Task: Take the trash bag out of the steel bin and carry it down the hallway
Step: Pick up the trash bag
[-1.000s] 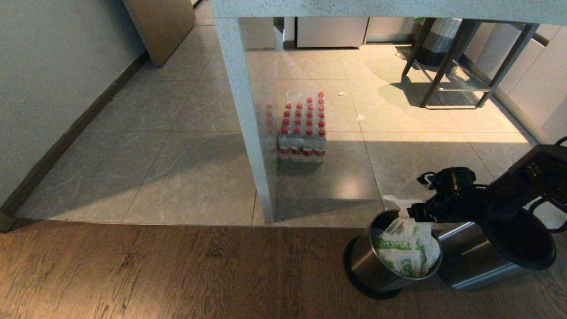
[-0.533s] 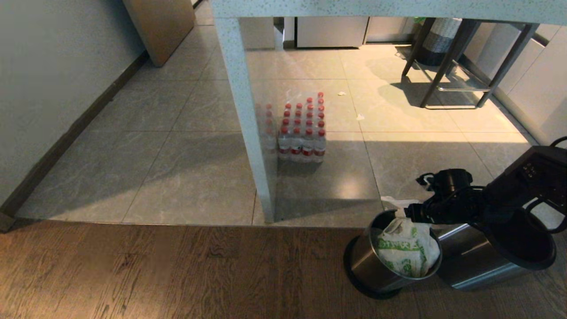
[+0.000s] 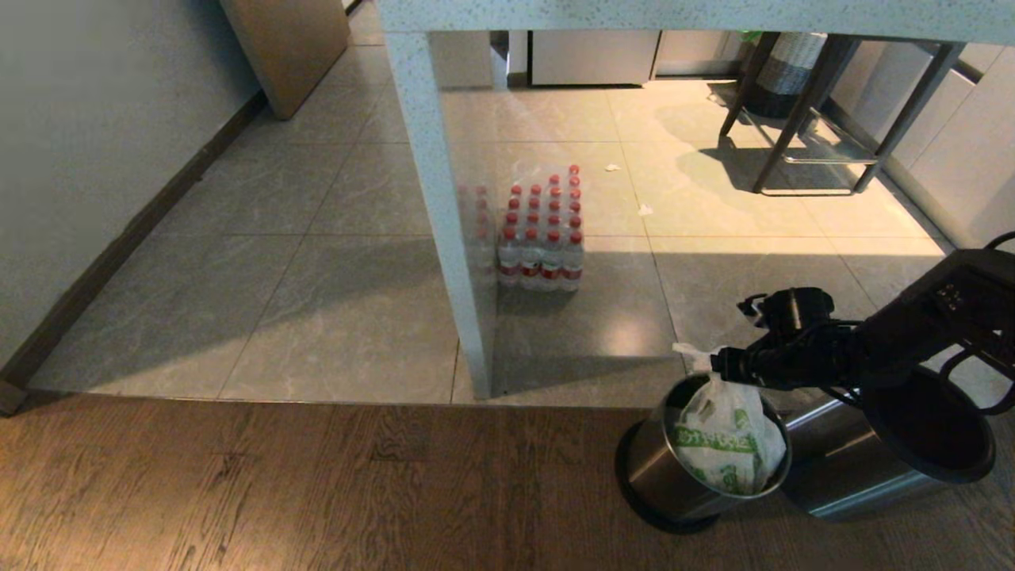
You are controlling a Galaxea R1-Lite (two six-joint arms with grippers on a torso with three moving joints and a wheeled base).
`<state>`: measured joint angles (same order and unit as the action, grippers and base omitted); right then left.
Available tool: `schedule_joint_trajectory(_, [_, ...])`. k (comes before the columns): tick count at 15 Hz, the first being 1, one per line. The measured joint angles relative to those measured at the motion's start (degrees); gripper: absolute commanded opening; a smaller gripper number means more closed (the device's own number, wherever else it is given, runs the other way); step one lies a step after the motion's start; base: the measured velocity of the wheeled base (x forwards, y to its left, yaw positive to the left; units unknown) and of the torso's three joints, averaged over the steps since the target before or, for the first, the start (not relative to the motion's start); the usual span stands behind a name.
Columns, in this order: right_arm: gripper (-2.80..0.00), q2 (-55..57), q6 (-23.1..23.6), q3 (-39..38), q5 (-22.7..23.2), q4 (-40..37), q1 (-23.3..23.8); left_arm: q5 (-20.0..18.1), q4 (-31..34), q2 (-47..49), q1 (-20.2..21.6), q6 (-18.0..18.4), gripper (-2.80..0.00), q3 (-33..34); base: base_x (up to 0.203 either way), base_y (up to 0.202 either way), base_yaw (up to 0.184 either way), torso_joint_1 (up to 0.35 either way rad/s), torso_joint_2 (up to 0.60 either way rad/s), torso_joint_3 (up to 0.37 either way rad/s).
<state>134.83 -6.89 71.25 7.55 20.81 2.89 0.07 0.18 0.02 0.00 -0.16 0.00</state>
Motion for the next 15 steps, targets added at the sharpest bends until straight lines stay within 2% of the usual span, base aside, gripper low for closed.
schedule_joint_trajectory(4, [0.0,-3.51,-0.68,-1.61,-0.11,-0.41,-0.89,0.01,-0.02,-0.01,0.0,0.02,-2.8,0.0,0.0,0.0,0.0,0.0,0.0,0.0])
schedule_joint_trajectory(9, [0.0,-6.4,-0.02,-7.56,-0.84,0.82,-2.68,0.01,0.0,-0.02,0.0,0.02,-2.8,0.0,0.0,0.0,0.0,0.0,0.0,0.0])
schedule_joint_trajectory(12, [0.0,-6.8,0.14,-8.98,-1.77,1.68,-4.48,-0.02,0.0,-0.02,0.0,0.0,-2.8,0.0,0.0,0.0,0.0,0.0,0.0,0.0])
schedule_joint_trajectory(15, [0.0,-7.81,1.24,-10.24,-4.41,1.55,-3.89,0.03,-0.02,0.0,0.0,0.0,-2.8,0.0,0.0,0.0,0.0,0.0,0.0,0.0])
